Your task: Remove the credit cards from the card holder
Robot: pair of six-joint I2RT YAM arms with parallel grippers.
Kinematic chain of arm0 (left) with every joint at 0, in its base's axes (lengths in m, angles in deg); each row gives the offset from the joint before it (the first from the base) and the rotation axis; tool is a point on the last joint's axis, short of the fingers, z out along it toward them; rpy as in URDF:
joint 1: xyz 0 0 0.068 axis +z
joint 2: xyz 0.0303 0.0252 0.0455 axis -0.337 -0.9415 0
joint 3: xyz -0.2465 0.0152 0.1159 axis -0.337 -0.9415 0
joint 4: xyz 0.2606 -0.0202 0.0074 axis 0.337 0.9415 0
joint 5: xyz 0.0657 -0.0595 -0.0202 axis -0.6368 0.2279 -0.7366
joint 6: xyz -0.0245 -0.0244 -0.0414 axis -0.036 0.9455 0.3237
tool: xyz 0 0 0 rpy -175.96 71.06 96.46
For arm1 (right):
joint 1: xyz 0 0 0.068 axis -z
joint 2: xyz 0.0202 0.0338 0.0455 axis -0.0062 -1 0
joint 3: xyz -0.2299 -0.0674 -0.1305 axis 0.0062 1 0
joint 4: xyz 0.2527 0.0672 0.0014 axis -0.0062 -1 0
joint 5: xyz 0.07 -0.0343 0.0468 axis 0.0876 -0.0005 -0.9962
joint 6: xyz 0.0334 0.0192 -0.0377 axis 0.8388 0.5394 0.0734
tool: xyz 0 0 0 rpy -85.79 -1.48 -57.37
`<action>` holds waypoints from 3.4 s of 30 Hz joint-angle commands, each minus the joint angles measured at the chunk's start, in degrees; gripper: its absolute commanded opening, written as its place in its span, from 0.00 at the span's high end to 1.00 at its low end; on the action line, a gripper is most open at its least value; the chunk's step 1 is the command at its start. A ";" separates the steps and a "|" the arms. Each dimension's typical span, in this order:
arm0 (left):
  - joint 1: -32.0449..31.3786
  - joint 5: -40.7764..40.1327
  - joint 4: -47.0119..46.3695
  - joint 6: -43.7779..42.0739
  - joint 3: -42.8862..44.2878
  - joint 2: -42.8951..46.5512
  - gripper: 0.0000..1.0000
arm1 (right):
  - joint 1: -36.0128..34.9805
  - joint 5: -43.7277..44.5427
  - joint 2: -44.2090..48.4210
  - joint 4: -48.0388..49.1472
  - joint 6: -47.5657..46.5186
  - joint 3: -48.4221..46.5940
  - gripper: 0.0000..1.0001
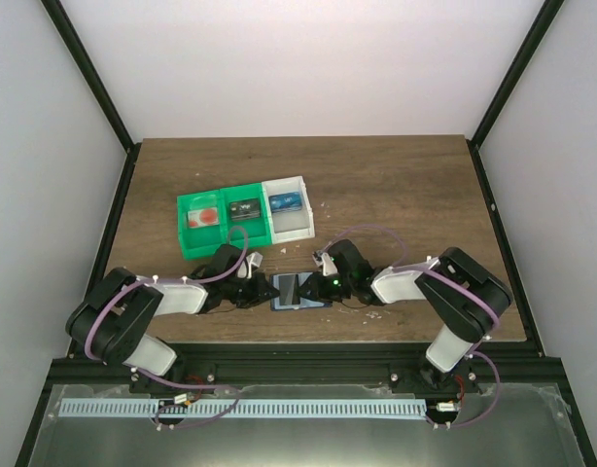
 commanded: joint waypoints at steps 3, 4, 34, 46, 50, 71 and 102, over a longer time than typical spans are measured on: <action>-0.36 -0.39 -0.90 -0.99 -1.20 -1.20 1.00 | -0.69 -0.93 -1.41 0.93 0.47 -1.57 0.82; -0.37 -0.39 -0.96 -1.05 -1.15 -1.21 1.00 | -0.65 -0.96 -1.53 0.94 0.37 -1.61 0.82; -0.41 -0.77 -0.55 -1.35 -1.10 -1.78 0.99 | -0.78 1.87 0.26 -4.46 -0.80 -4.32 0.81; -0.49 -0.77 -0.54 -1.30 -1.00 -1.92 0.99 | -0.87 0.64 -1.37 -2.79 -0.83 -3.90 0.81; -0.44 -0.77 -0.63 -1.18 -1.11 -1.91 0.99 | -0.87 0.21 -1.44 -1.97 -0.75 -3.81 0.83; -0.49 -1.47 -0.48 -1.97 -1.59 -2.82 0.99 | 0.27 -0.60 0.87 -0.28 -0.71 -0.83 1.00; -0.47 -2.00 0.07 -2.17 -1.42 -2.70 0.99 | 2.73 -6.24 0.00 6.37 1.75 0.90 0.89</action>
